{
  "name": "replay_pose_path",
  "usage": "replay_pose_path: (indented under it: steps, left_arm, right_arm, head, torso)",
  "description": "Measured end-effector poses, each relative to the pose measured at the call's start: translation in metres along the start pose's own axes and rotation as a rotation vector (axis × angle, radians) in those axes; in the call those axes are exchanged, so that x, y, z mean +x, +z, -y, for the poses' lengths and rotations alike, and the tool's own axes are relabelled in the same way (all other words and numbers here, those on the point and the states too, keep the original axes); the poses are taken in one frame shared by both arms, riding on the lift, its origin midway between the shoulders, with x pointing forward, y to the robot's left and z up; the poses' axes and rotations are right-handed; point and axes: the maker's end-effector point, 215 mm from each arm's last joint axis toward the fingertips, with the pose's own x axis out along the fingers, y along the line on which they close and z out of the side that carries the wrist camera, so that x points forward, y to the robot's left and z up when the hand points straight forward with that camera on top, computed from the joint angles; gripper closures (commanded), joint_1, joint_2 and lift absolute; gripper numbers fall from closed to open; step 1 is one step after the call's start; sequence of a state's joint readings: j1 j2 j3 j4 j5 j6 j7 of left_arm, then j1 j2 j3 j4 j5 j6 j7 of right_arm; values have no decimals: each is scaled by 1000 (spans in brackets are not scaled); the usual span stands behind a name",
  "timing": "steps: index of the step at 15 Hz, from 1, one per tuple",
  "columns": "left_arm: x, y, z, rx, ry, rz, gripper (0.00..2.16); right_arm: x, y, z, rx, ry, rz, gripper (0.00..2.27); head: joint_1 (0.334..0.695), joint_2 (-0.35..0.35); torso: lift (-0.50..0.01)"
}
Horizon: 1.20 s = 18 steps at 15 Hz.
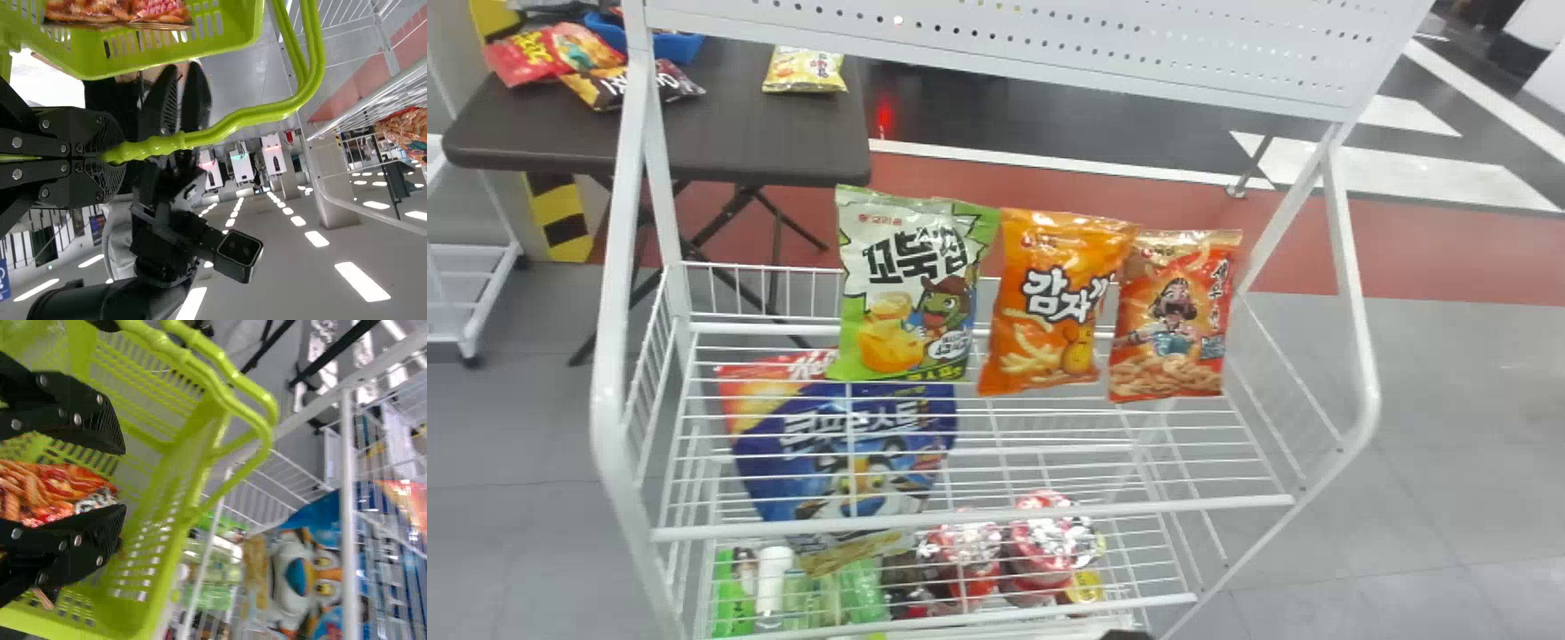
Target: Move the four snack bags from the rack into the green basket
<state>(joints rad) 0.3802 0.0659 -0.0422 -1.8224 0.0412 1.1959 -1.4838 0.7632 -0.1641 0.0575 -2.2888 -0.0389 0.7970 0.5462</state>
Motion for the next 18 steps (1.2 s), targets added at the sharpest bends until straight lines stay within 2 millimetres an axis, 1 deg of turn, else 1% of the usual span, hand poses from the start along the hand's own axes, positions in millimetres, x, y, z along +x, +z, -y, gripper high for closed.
replay_pose_path:
  steps: [1, 3, 5, 7, 9, 10, 11, 13, 14, 15, 16, 18]
  left_arm:
    - [0, 0, 0, 0, 1, -1, 2108]
    - [1, 0, 0, 1, -1, -4, 2108]
    - [2, 0, 1, 2, -3, -5, 2108]
    - [3, -1, 1, 1, -4, -8, 2108]
    - [6, -4, 1, 1, -3, -17, 2108]
    - [9, -5, 1, 1, -1, -24, 2108]
    - [11, -7, 0, 0, 0, -30, 2108]
    - [13, -10, -1, -3, 2, -39, 2108]
    - [14, -10, -1, -3, 2, -41, 2108]
    - [15, -10, -1, -2, 2, -43, 2108]
    - [14, -10, -1, -2, 1, -43, 2108]
    - [14, -9, -1, -1, 1, -42, 2108]
  right_arm:
    - [-5, 13, 4, -12, 0, 53, 49]
    - [-20, 50, 20, -49, -34, 186, 49]
    - [-43, 105, 48, -109, -114, 370, 49]
    - [-63, 168, 72, -194, -193, 587, 49]
    - [-72, 219, 88, -251, -245, 757, 66]
    - [-69, 240, 97, -257, -266, 810, 66]
    - [-62, 256, 105, -255, -286, 839, 73]
    - [-39, 288, 121, -245, -333, 869, 80]
    - [-26, 298, 128, -240, -346, 869, 83]
    - [-8, 309, 134, -236, -346, 861, 87]
    - [10, 318, 138, -234, -335, 849, 87]
    - [36, 333, 141, -228, -331, 837, 90]
  head:
    - [695, -279]
    - [695, -306]
    - [695, -337]
    - [695, -350]
    - [695, -350]
    - [695, -350]
    - [695, -346]
    - [695, -329]
    - [695, -306]
    - [695, -290]
    - [695, -273]
    - [695, -240]
  torso:
    - [0]
    - [0]
    - [0]
    - [0]
    - [0]
    - [0]
    - [0]
    - [0]
    - [0]
    - [0]
    - [0]
    - [0]
